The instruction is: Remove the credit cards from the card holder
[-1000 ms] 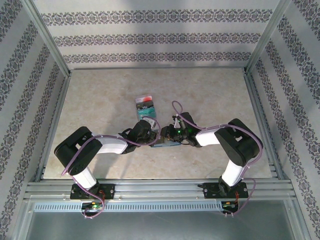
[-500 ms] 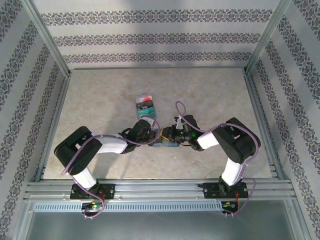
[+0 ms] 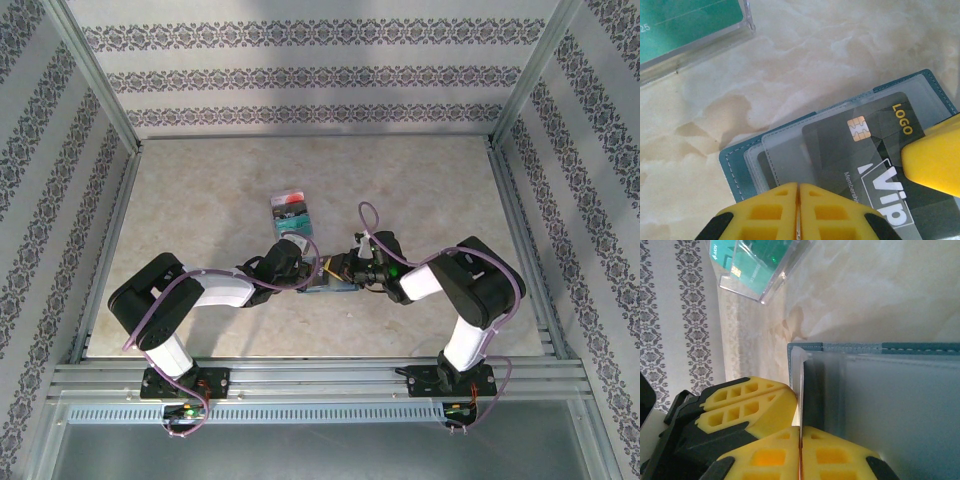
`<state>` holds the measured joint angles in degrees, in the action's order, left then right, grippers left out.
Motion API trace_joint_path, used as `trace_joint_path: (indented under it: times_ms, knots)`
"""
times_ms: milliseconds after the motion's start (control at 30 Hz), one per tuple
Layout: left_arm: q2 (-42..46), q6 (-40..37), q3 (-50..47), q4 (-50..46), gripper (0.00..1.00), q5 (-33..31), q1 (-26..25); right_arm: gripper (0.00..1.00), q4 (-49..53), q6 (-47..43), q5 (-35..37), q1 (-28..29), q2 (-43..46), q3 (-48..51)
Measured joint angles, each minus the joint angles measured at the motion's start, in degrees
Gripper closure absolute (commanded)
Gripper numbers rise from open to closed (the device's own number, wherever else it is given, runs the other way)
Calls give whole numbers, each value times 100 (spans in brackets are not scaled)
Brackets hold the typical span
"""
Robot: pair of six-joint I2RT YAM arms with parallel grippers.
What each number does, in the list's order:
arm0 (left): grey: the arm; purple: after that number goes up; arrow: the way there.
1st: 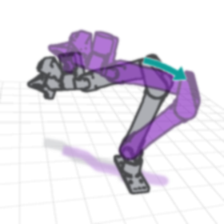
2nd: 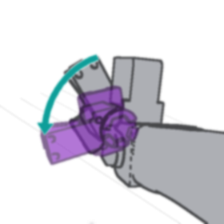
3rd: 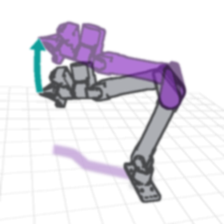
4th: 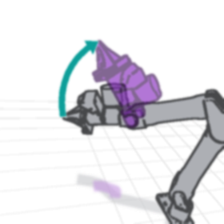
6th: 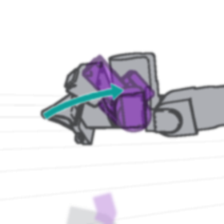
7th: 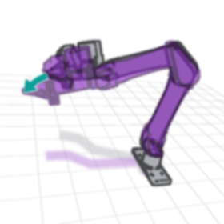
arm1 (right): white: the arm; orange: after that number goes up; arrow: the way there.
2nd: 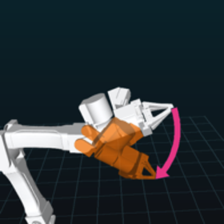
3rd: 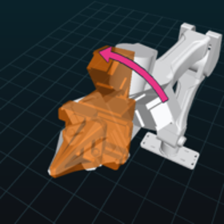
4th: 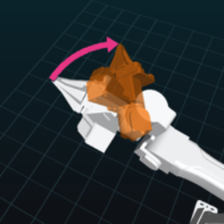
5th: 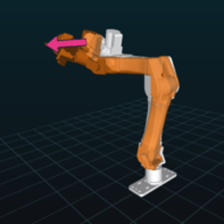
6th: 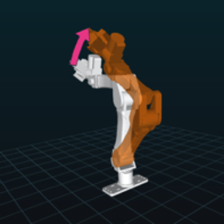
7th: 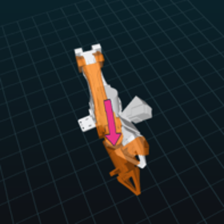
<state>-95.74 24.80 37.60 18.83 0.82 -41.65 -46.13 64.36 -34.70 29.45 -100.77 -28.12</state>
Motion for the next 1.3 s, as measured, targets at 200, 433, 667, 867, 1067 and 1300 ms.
trace_joint_path:
  times_ms: [200,433,667,867,1067,1300]
  knots:
    - [22,17,-13,-7,89,-2,0,96,175,-48,11,-52,195,46]
    - [87,35,-31,-79,85,4,0,99,514,-297,87,-85,282,44]
    - [181,33,-35,-210,77,4,0,100,1029,-616,236,-87,546,31]
    - [299,22,-37,-352,64,2,0,100,1775,-997,448,-87,944,-46]
    - [522,-66,-35,-503,45,28,0,100,2385,-1355,577,-125,1200,-142]
    - [981,-586,170,-686,21,254,15,100,3121,-1912,632,-122,1602,-323]
